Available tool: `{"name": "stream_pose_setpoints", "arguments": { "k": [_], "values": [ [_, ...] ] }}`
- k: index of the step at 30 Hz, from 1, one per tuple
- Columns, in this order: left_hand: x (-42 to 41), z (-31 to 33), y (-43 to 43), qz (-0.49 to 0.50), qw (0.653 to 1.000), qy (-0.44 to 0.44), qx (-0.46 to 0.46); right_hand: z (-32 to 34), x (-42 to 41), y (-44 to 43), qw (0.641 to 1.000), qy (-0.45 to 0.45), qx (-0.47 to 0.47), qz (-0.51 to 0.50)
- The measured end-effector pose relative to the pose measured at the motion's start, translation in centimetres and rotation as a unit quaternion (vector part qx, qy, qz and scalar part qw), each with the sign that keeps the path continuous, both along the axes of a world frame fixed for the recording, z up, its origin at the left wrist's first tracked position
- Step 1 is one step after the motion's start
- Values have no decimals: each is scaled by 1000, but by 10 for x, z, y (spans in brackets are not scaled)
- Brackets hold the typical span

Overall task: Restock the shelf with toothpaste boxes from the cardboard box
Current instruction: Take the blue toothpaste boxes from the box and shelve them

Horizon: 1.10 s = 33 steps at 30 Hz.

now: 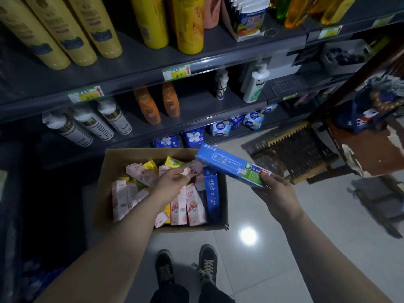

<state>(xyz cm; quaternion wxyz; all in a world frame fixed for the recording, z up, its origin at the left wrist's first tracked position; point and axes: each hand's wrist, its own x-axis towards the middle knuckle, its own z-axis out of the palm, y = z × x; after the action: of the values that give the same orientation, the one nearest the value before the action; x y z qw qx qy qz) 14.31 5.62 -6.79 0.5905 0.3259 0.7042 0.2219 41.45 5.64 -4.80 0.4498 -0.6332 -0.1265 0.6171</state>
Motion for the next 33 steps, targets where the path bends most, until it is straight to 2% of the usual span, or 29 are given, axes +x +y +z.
{"name": "stream_pose_setpoints", "arguments": {
  "k": [7,11,14,17,21,26,29,33],
  "values": [
    [61,-38,33,-99,989,106,-3,-18,26,-2,995,39,-15,-91],
    [81,-46,41,-116,981,156,-7,-28,36,-7,993,45,-31,-108],
    [76,-45,41,-103,982,160,-16,-33,42,-10,992,43,-44,-108],
    [54,-34,31,-66,989,131,-17,-33,45,-10,993,49,-48,-94],
    [17,-8,14,61,997,55,-5,-23,41,-2,995,56,-43,-65],
    [-28,24,-9,206,977,-42,17,-3,21,13,997,68,-25,-29],
    [-46,46,-22,251,965,-44,57,16,0,21,997,77,-7,7],
    [-65,83,-42,262,955,-8,139,43,-33,33,994,83,22,73]
  ]
}}
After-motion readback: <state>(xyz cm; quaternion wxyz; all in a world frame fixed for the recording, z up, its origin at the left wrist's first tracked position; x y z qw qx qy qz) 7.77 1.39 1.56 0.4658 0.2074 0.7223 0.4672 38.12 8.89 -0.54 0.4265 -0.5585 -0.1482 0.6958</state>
